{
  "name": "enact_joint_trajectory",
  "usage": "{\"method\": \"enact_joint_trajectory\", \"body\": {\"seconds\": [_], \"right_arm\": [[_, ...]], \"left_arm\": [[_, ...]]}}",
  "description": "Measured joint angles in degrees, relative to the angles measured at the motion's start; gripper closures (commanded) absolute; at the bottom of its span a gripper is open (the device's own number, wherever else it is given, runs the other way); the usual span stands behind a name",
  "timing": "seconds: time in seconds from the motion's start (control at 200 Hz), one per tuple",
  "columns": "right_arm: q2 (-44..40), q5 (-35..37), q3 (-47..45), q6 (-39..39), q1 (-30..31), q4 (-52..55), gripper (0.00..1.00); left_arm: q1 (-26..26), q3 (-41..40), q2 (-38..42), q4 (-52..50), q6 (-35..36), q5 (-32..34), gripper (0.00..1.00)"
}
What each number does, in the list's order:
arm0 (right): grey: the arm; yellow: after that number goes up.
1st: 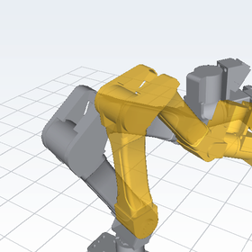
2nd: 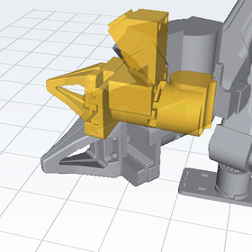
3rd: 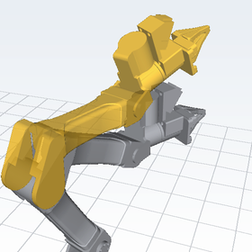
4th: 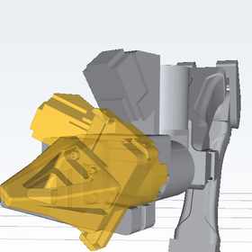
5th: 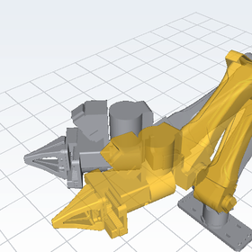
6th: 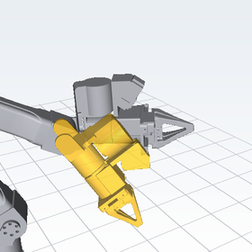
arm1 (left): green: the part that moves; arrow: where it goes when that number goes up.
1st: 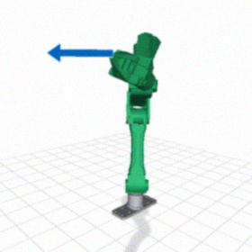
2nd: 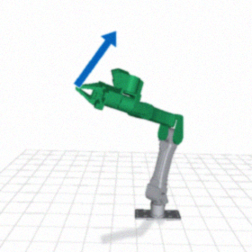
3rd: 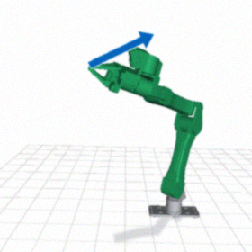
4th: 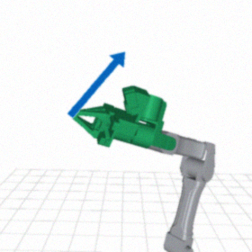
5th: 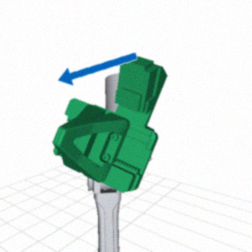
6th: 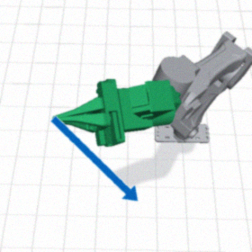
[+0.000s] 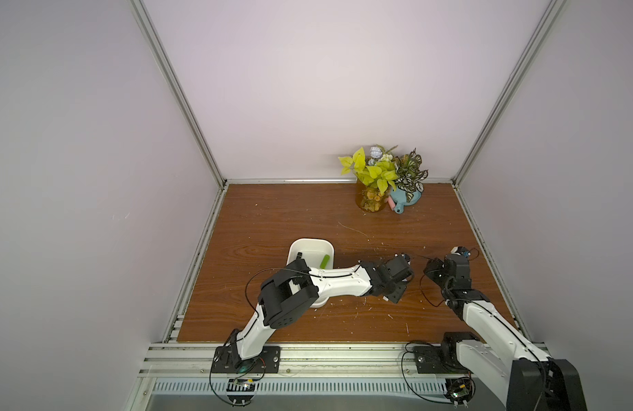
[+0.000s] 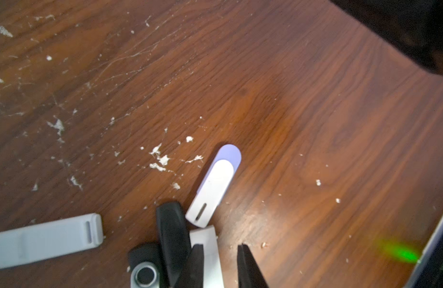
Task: Put the usb flash drive into the storage box
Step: Pick up the USB flash from the center of the board.
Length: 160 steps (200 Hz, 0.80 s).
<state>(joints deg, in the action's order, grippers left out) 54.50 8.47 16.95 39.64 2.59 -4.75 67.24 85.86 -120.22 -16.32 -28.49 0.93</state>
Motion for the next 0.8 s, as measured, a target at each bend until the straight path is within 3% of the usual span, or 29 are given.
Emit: {"method": "enact_joint_trajectory", "body": {"seconds": [0.801], "right_arm": [[1.4,-1.4,0.0,0.0,-0.5,-1.5,0.54]], "left_arm": [[0.0,1.9,-2.3,-4.9,-0.2,8.3,0.75]]}}
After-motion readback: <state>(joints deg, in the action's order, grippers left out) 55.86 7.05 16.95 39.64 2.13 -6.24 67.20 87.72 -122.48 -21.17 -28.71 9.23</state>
